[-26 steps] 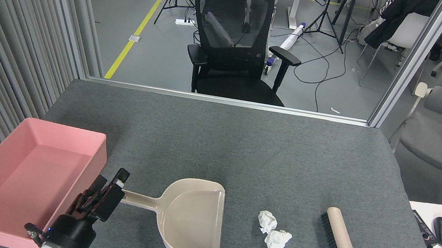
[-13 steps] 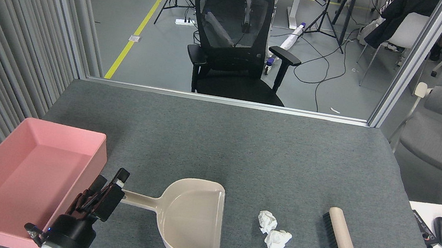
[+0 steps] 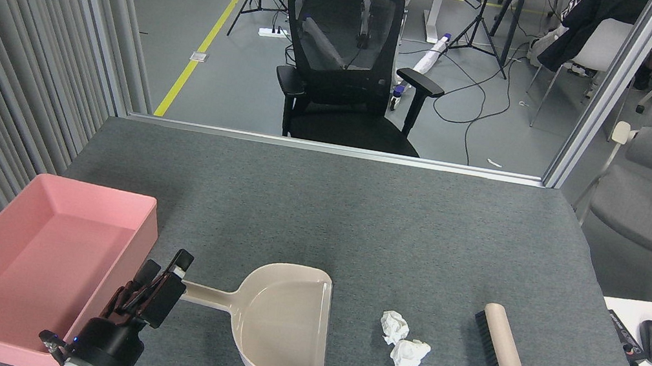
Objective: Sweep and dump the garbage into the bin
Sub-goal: 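Close the left gripper on the dustpan handle and the right on the brush handle, then hold the dustpan with the left gripper and lift the brush with the right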
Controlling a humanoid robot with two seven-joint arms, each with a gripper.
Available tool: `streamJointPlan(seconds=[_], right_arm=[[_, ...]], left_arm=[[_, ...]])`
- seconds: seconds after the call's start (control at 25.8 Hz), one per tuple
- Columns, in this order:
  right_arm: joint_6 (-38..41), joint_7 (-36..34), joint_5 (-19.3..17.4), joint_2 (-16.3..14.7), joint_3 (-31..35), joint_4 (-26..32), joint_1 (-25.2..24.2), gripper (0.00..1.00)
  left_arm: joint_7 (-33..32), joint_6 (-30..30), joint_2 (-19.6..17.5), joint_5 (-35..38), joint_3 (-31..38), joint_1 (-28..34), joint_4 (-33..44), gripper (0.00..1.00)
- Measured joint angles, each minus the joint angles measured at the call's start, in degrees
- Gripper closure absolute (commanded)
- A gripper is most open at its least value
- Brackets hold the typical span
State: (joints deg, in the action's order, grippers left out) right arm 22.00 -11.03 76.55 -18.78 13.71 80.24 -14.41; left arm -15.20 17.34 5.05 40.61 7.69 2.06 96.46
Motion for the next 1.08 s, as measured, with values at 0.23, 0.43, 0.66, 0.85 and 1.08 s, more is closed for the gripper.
streamJointPlan(seconds=[0.23,0.43,0.66,0.85,1.08], right_arm=[[0.7,-0.3,0.0,0.1,0.1,0.0,0.1,0.92],[0.9,-0.7,-0.2,0.1,0.2,0.2,0.1,0.95],[0.9,-1.0,-0.4,0.4,0.3,0.3,-0.1,0.95],[0.9,-1.2,-0.4,0.7,0.3,0.5,-0.4,0.95],[1.0,-1.3,-0.5,0.8,0.4,0.6,-0.6,0.95]], left_arm=[[0.0,0.3,-0.2,-0.1,-0.3,-0.7,-0.3,0.01],[-1.7,-0.2,-0.1,-0.5,-0.6,-0.2,-2.2,0.01],[0.0,-0.4,0.0,-3.3,-0.4,-0.1,-7.8,0.01],[2.6,-0.2,0.1,-4.4,-0.3,-0.2,-11.2,0.01],[3.1,-0.4,0.1,-4.6,-0.2,-0.4,-13.9,0.01]])
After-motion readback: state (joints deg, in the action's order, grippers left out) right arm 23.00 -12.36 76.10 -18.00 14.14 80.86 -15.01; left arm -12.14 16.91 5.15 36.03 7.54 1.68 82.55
